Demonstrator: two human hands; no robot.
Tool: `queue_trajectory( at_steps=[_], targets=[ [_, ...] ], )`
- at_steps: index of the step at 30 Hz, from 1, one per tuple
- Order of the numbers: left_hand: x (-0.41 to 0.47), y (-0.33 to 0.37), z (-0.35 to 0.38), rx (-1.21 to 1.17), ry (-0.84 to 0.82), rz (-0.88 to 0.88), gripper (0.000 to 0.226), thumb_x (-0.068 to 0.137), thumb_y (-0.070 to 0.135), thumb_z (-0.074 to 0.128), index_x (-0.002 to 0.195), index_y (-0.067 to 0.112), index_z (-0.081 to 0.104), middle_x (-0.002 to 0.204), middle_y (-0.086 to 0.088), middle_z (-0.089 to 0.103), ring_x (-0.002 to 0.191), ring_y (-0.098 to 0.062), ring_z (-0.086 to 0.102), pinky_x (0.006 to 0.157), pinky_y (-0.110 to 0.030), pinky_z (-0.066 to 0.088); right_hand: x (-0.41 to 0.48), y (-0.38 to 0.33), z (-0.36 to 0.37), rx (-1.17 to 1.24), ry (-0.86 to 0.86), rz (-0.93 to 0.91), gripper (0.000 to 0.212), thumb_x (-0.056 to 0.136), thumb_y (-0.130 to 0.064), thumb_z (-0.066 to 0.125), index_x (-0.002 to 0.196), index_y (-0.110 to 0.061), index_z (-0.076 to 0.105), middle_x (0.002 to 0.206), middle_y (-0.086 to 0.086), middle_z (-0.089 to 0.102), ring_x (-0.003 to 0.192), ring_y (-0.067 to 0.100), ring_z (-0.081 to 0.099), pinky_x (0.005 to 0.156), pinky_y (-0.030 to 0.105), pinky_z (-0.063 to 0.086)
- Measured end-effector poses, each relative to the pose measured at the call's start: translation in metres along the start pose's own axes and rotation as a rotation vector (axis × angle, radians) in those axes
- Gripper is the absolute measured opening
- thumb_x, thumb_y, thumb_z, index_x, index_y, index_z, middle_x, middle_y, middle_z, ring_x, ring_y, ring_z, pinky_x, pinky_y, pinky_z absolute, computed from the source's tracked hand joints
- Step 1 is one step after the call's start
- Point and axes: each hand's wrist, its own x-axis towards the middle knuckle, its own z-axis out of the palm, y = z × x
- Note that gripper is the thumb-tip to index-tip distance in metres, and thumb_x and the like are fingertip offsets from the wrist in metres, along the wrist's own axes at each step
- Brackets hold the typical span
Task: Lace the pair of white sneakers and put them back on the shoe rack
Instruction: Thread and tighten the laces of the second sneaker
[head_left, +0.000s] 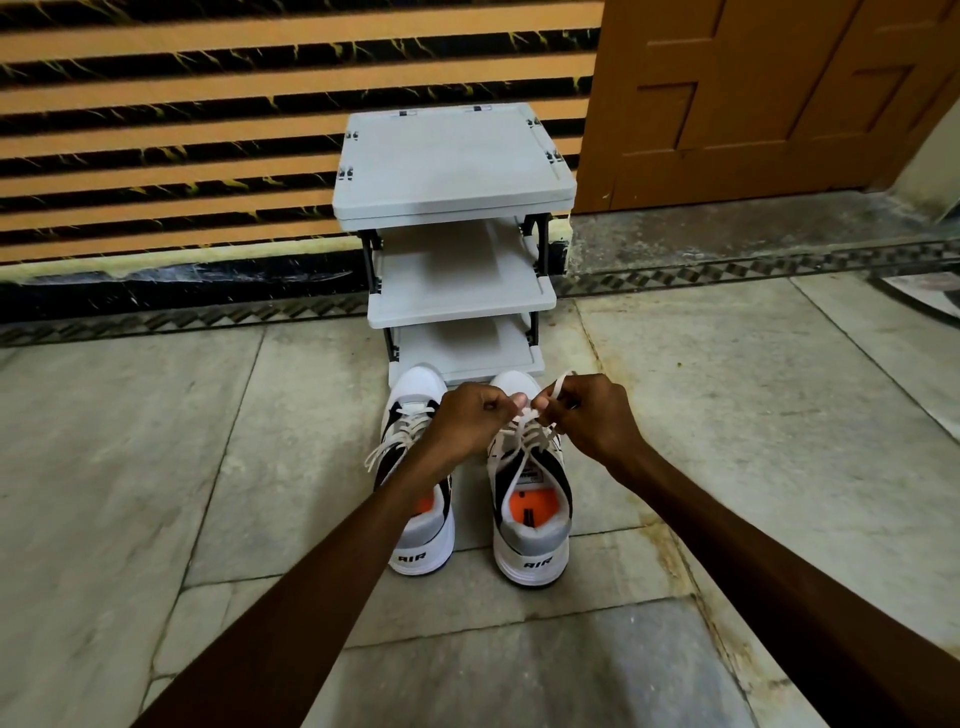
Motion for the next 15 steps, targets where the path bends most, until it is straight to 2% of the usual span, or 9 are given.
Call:
queue_trajectory(
  at_steps=[2,5,7,9,12,15],
  targets=[
    [0.001,0.005,-0.008,-0.018,-0.074,-0.077,0.034,0.087,0.044,0.064,0.091,0.013,0.077,0.093,-0.008,0.075,0.087,-0.016,0.065,0.077,-0.029,0.048,-0.001,0.001,0.001,-0.004,-0.006,-0.001,0.015,0.085,-0.023,0.071,0.076,-0.013,0.074,0.072,0.001,0.071,0.067,0.015,0.069,0.065,0.026,0.052],
    [-0.001,0.012,-0.024,0.136,-0.156,-0.065,0.033,0.087,0.043,0.064,0.087,0.014,0.078,0.068,-0.001,0.063,0.058,-0.010,0.048,0.056,-0.024,0.036,-0.003,0.002,0.002,-0.003,-0.014,-0.011,0.018,0.087,-0.025,0.069,0.074,-0.015,0.074,0.069,-0.001,0.072,0.065,0.013,0.069,0.067,0.030,0.055],
    [-0.004,0.019,-0.035,0.220,-0.215,-0.057,0.034,0.087,0.044,0.063,0.080,0.015,0.079,0.059,0.000,0.056,0.052,-0.011,0.039,0.051,-0.024,0.030,-0.005,0.003,0.002,-0.007,-0.012,-0.003,0.020,0.087,-0.026,0.068,0.075,-0.013,0.075,0.071,0.001,0.074,0.067,0.016,0.070,0.070,0.036,0.058],
    [-0.007,0.026,-0.045,0.203,-0.271,-0.105,0.036,0.086,0.046,0.063,0.070,0.017,0.076,0.053,0.003,0.047,0.047,-0.010,0.034,0.047,-0.021,0.029,-0.005,0.005,0.002,-0.005,-0.004,0.018,0.020,0.087,-0.027,0.068,0.076,-0.013,0.076,0.071,0.002,0.074,0.067,0.017,0.070,0.071,0.039,0.059],
    [-0.008,0.024,-0.056,0.265,-0.298,-0.144,0.032,0.083,0.042,0.067,0.062,0.018,0.073,0.056,-0.001,0.048,0.049,-0.011,0.038,0.049,-0.023,0.032,-0.006,0.005,0.002,-0.031,0.010,0.050,0.020,0.087,-0.030,0.067,0.078,-0.015,0.077,0.071,0.004,0.074,0.067,0.019,0.070,0.069,0.039,0.058],
    [-0.012,0.017,-0.055,0.672,-0.290,-0.164,0.018,0.077,0.034,0.067,0.069,0.018,0.072,0.070,-0.001,0.064,0.071,-0.016,0.055,0.068,-0.028,0.039,-0.009,0.006,-0.001,-0.099,0.039,0.165,0.020,0.087,-0.028,0.065,0.081,-0.013,0.076,0.075,0.008,0.074,0.072,0.025,0.069,0.063,0.030,0.050]
  ],
)
